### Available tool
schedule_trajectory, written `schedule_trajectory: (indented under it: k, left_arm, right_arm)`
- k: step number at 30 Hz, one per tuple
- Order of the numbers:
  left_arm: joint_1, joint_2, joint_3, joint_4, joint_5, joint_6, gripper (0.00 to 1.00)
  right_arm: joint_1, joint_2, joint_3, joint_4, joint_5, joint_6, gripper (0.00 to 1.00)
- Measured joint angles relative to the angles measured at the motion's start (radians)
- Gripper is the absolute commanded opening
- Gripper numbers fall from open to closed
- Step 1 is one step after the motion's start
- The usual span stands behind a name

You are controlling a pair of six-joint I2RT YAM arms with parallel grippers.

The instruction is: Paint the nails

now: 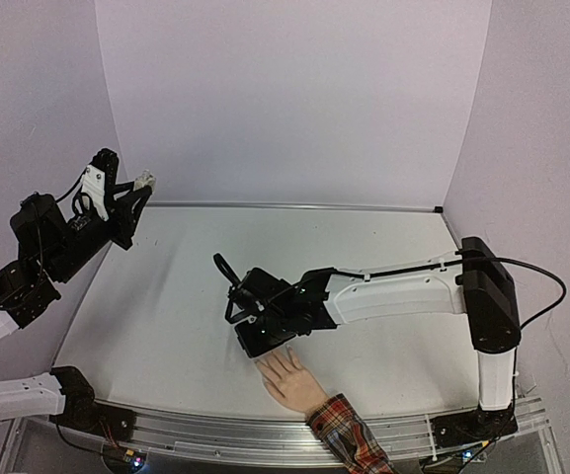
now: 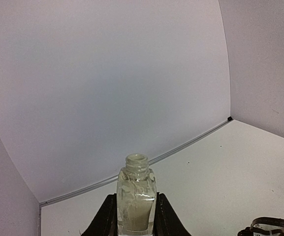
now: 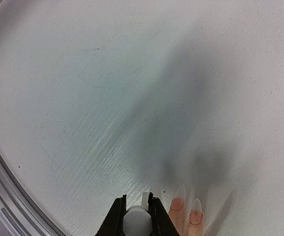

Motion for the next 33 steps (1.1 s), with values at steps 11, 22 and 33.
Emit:
schedule_trajectory:
  k: [11, 22, 33]
  left_arm:
    - [0.0, 0.001, 0.0, -0.001, 0.0, 0.0, 0.0]
    - [0.0, 0.001, 0.0, 0.0, 0.0, 0.0, 0.0]
    - [0.0, 0.001, 0.0, 0.0, 0.0, 0.0, 0.0]
  right_arm:
    - [-0.001, 0.022, 0.0, -0.001, -0.005, 0.01, 0.0]
    - [-0.006, 0.026, 0.0, 0.0, -0.005, 0.016, 0.0]
    - [-0.013, 0.041, 0.0, 0.0, -0.005, 0.016, 0.0]
